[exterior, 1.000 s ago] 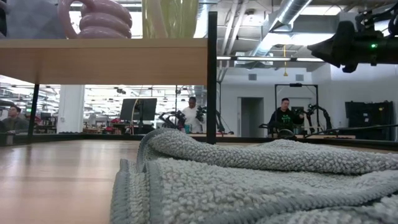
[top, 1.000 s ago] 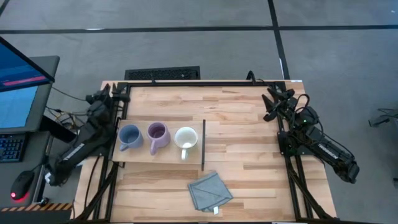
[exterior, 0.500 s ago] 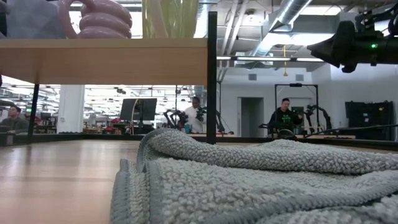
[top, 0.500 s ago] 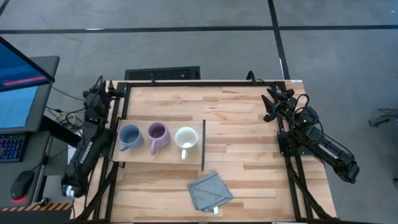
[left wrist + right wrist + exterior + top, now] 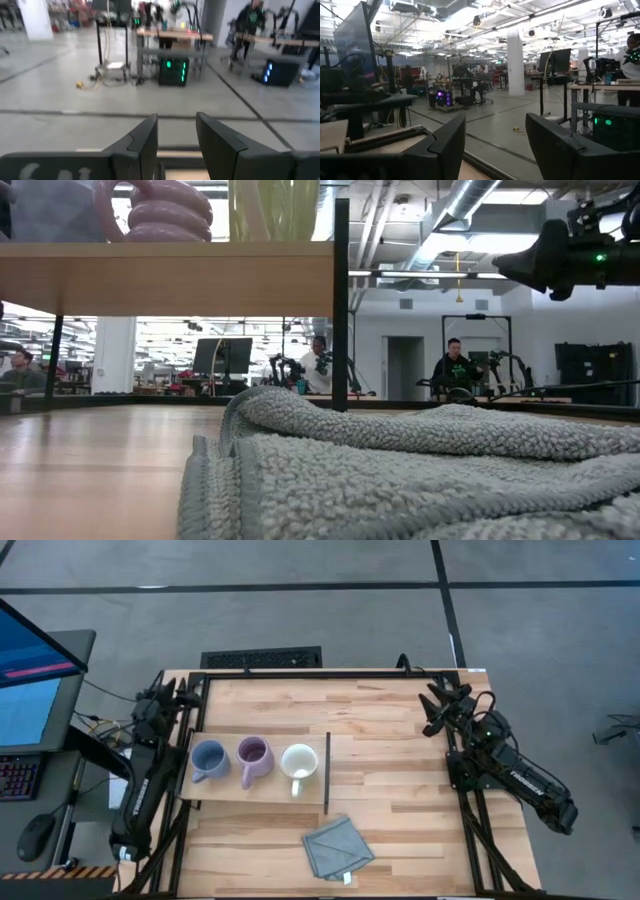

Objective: Stack small to large cups/mugs on shelf
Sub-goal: Return to Home Position

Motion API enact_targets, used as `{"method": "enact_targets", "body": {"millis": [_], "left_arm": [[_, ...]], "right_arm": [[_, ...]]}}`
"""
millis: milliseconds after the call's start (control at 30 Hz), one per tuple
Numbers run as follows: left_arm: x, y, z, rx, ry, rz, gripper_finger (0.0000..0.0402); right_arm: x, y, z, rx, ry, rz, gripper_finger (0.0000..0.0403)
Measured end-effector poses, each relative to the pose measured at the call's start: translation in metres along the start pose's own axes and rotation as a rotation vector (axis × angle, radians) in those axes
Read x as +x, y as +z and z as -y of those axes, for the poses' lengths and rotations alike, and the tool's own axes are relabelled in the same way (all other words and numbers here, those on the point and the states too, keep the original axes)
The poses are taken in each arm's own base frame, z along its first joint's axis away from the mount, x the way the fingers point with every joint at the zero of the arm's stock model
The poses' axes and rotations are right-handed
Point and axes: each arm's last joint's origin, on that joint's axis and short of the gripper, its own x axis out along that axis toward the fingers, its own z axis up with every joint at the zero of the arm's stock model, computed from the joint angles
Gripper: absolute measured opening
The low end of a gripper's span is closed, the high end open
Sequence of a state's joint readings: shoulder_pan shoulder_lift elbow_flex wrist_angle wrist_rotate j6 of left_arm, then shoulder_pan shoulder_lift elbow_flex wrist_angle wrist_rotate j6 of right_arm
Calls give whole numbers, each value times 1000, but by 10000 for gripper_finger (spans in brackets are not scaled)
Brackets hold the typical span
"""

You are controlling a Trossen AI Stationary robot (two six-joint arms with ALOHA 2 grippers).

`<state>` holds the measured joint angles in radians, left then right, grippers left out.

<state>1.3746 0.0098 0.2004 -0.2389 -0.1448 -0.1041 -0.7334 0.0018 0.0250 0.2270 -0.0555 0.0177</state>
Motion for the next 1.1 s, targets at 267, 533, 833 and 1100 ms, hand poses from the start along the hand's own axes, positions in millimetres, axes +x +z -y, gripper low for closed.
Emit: {"method": "enact_targets", "body": {"millis": [267, 533, 833, 1100], "left_arm": [[-1, 0, 2, -42, -36, -1, 124], [0, 0, 2, -60, -23, 25, 124], [6, -10, 0, -21, 63, 59, 124], [11, -30, -3, -27, 127, 6, 124]], "right_arm": [[0, -5, 0, -7, 0, -55, 230], [0, -6, 0, -7, 1, -56, 230], [0, -6, 0, -7, 2, -56, 230], [0, -6, 0, -12, 2, -56, 230]]}}
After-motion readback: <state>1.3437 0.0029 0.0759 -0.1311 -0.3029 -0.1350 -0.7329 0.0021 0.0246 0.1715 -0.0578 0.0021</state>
